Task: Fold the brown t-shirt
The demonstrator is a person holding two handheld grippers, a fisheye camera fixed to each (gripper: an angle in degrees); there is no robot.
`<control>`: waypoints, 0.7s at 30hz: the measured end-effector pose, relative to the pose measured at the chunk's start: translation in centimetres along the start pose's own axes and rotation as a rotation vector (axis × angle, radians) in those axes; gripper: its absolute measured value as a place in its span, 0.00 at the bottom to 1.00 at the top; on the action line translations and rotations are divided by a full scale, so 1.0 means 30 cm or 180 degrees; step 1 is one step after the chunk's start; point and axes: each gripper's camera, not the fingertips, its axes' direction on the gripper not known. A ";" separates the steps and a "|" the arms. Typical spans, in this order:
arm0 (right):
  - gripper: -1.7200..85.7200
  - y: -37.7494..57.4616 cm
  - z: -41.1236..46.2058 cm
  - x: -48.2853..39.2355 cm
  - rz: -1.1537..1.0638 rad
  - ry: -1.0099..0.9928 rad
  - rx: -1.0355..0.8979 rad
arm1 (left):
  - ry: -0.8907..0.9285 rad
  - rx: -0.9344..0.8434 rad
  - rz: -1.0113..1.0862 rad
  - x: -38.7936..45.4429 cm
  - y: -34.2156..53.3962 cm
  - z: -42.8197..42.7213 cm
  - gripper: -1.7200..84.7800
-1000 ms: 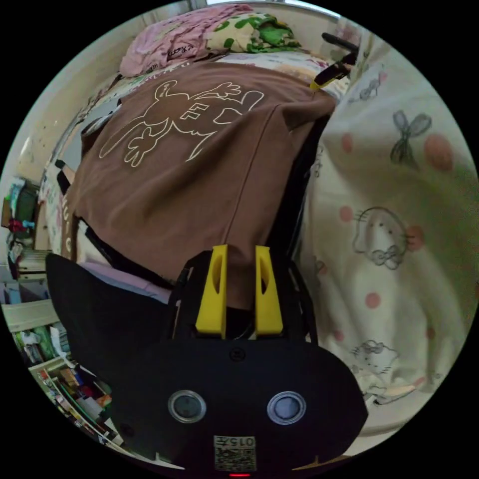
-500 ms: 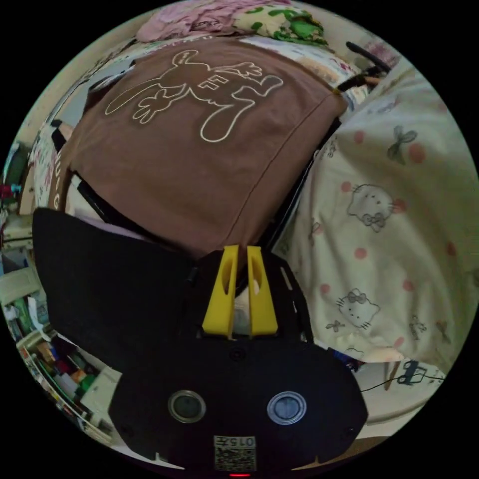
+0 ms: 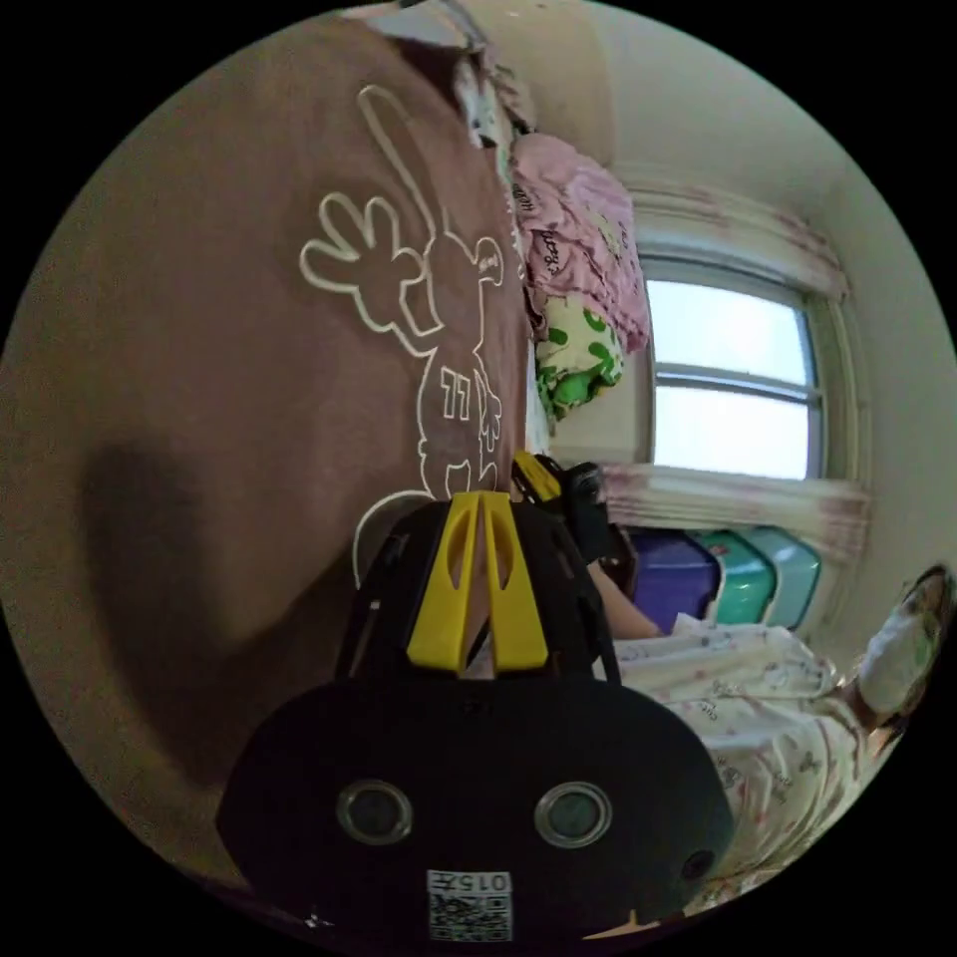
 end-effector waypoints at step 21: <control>0.01 0.406 0.765 -0.169 -0.0279 0.1586 0.0039 | 0.1033 -0.0105 -0.0772 -0.276 0.025 0.283 0.01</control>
